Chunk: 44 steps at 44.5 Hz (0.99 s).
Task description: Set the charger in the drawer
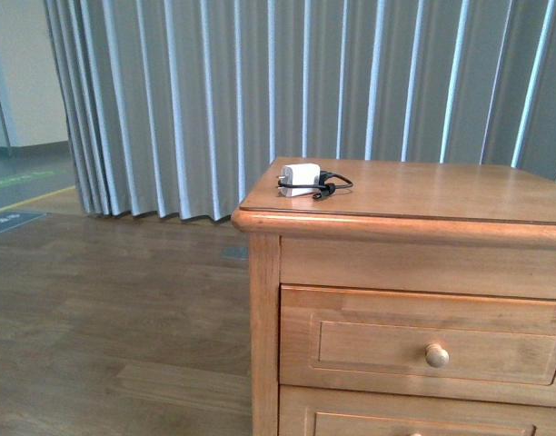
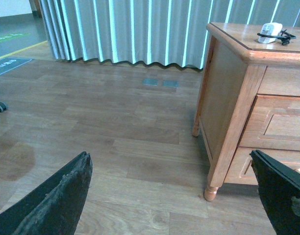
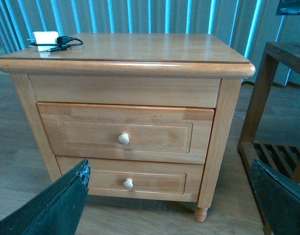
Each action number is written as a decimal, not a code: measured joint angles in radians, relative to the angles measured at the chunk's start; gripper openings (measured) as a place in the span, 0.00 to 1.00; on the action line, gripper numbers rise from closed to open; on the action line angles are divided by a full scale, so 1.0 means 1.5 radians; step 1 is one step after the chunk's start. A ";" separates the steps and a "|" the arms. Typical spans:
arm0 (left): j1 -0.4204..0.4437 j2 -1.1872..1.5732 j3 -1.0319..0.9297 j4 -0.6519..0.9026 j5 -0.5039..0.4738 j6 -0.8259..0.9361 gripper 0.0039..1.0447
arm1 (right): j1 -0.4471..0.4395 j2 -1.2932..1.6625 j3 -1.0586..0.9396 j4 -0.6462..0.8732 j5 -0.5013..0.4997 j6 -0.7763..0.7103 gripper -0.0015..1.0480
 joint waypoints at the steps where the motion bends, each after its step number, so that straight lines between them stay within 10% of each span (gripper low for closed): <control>1: 0.000 0.000 0.000 0.000 0.000 0.000 0.94 | 0.000 0.000 0.000 0.000 0.000 0.000 0.92; 44: 0.000 0.000 0.000 0.000 0.000 0.000 0.94 | 0.000 0.000 0.000 0.000 0.000 0.000 0.92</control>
